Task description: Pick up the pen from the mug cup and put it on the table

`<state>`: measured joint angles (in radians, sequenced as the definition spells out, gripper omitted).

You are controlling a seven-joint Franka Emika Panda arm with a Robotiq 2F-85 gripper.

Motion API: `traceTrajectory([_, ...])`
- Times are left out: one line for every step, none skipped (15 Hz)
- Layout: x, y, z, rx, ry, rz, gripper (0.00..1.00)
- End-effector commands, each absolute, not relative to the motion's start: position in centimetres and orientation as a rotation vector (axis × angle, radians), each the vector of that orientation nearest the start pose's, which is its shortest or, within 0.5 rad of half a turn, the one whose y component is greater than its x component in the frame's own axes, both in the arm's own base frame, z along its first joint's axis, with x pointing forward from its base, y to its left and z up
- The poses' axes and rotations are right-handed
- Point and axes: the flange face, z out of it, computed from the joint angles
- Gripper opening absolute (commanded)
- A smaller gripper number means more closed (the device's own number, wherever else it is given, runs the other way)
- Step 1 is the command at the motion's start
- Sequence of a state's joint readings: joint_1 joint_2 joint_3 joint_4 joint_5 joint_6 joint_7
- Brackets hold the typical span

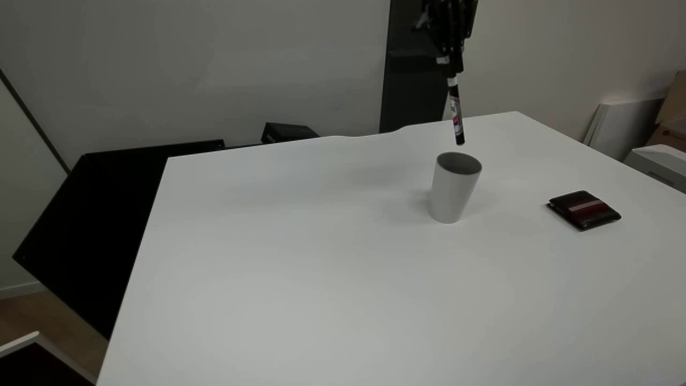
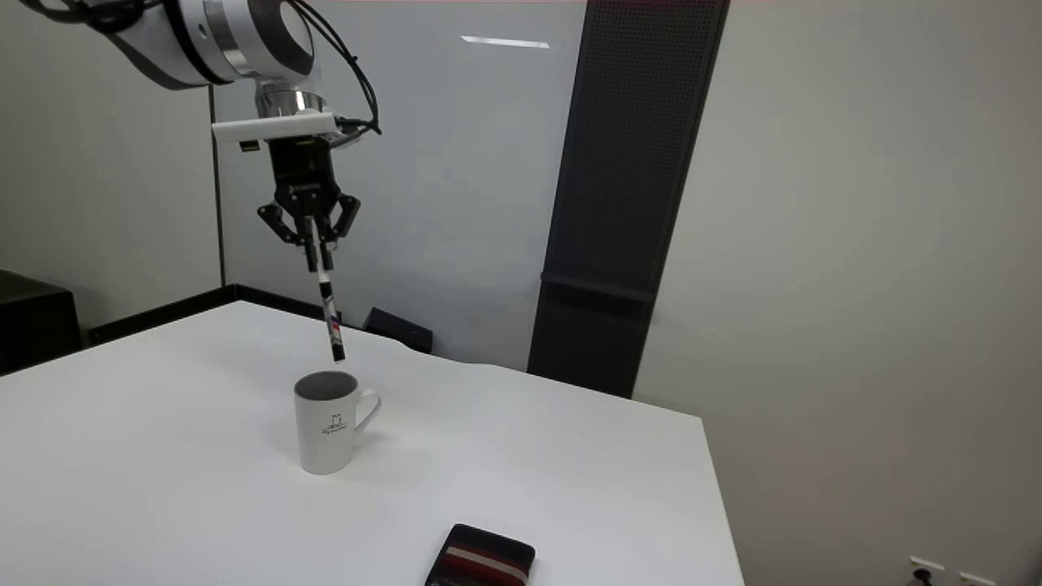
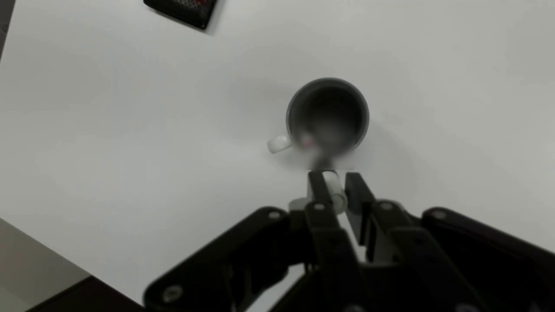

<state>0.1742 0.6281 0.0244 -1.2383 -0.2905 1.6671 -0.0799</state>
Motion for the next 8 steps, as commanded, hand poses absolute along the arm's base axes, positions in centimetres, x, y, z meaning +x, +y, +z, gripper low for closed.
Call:
traceTrajectory([69.9,14.6,39.7,-3.381,-0.707,0.147,0.07])
traceTrajectory([69.8,15.8,39.5,-3.380,-0.755,0.098,0.07])
traceTrajectory([69.6,17.2,39.1,-3.368,-0.817,0.056,0.07])
traceTrajectory([69.3,18.6,38.8,-3.357,-0.874,0.011,0.07])
traceTrajectory([69.1,19.8,38.4,-3.342,-0.929,-0.025,0.07])
traceTrajectory([68.9,21.0,37.9,-3.326,-0.972,-0.054,0.07])
traceTrajectory([68.7,22.0,37.3,-3.305,-1.010,-0.074,0.07])
traceTrajectory([68.4,22.8,36.6,-3.288,-1.039,-0.084,0.07])
